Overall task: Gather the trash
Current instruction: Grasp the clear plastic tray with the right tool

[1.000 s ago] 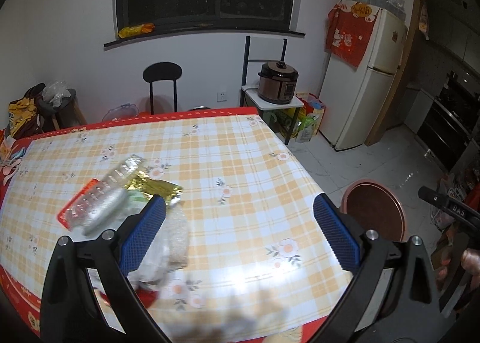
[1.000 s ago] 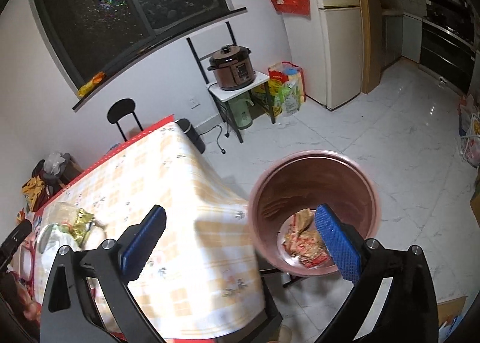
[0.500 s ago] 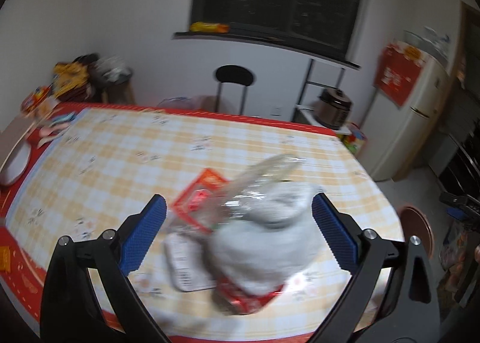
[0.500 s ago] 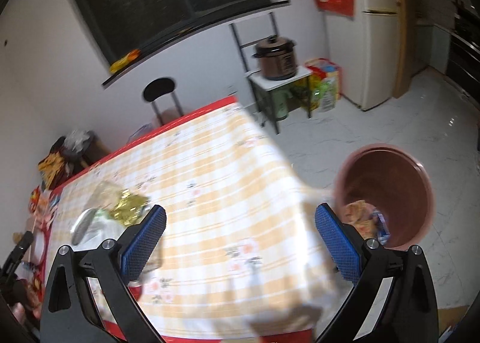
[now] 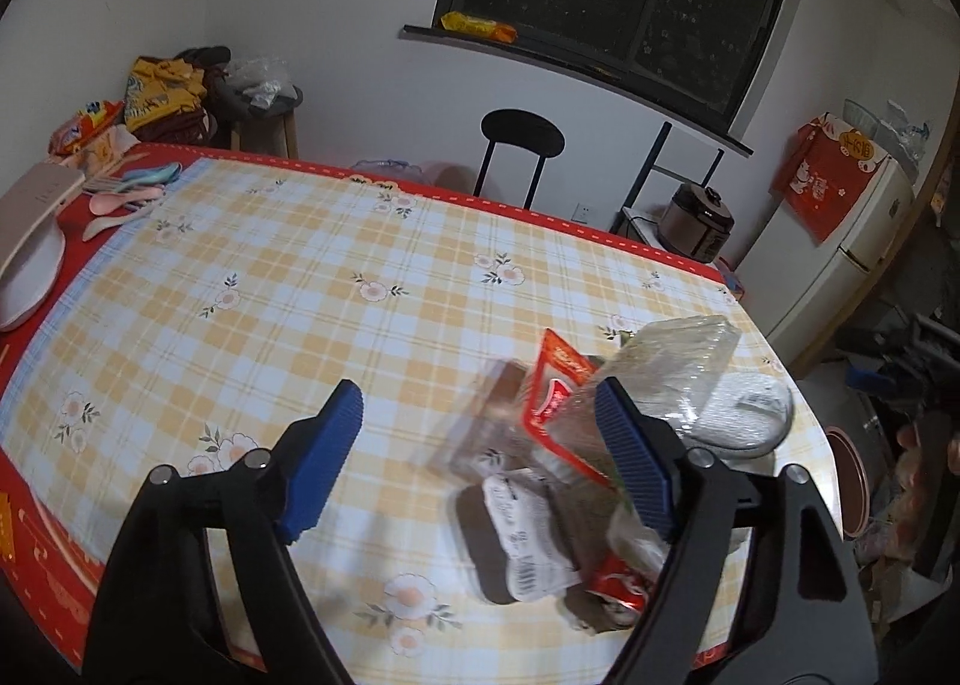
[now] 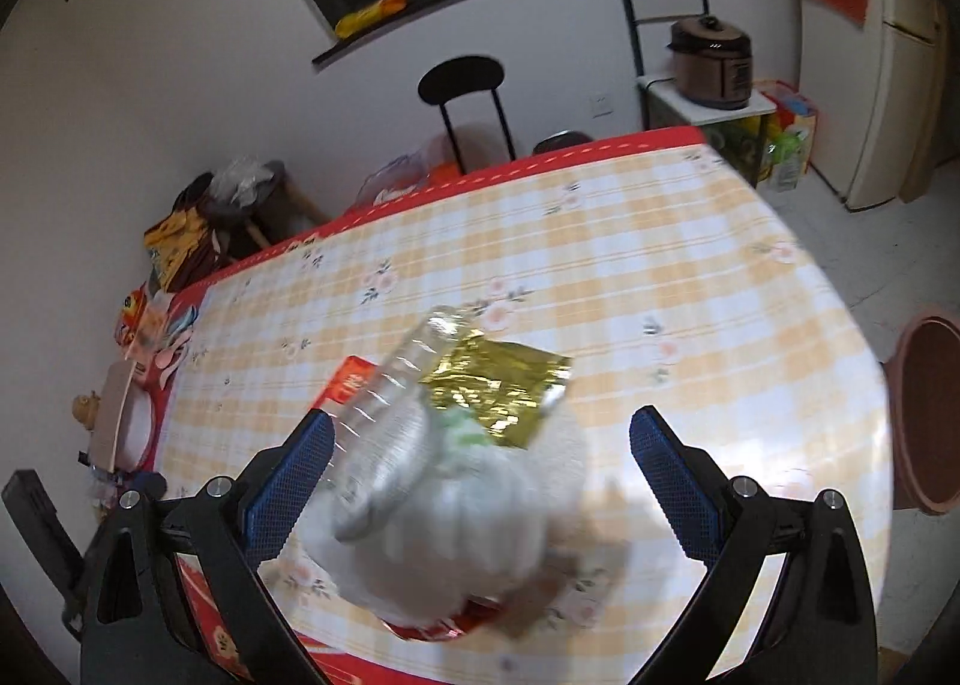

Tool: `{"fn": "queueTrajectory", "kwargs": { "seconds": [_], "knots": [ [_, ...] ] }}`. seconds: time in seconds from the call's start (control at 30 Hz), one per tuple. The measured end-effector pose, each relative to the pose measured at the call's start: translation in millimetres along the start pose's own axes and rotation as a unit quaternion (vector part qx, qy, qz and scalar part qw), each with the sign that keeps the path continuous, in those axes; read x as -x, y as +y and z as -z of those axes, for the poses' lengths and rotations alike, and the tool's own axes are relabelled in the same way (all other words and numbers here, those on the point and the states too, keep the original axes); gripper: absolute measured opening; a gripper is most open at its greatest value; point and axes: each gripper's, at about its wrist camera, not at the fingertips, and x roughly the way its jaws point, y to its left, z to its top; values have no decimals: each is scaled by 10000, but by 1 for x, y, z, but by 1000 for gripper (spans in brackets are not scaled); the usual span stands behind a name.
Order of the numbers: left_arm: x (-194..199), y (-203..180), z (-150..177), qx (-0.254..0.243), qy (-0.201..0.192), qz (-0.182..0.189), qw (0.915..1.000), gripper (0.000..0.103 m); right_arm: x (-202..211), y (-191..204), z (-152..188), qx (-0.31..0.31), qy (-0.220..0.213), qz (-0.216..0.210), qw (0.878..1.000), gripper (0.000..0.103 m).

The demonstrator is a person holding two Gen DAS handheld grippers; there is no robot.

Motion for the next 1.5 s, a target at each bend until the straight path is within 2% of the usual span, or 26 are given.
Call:
{"fn": "queueTrajectory", "kwargs": {
  "seconds": [0.07,0.3,0.47,0.63,0.73,0.77,0.8,1.17,1.5],
  "knots": [
    [-6,10,-2,63,53,68,9999,76,-22,15,-9,-137,216,56,9997,91],
    [-19,36,-1,202,189,186,9994,74,-77,23,-22,-785,759,265,9937,76],
    [-26,51,3,314,293,186,9989,74,-100,25,-28,-982,978,407,9895,70],
    [-30,58,6,350,355,195,9986,74,-116,23,-30,-1173,1191,345,9853,64],
    [-32,61,8,362,393,204,9984,74,-122,20,-27,-1356,1296,259,9819,51],
    [-32,61,8,366,402,205,9983,74,-123,18,-26,-1405,1303,228,9812,43],
    [-32,62,8,372,412,207,9982,74,-123,17,-25,-1473,1300,166,9804,38],
    [-38,53,7,286,459,305,9981,74,-102,14,-18,-1933,987,-650,9740,22],
    [-38,32,4,63,456,429,9980,73,-71,17,-14,-2242,594,-1541,9604,17]
  ]
}}
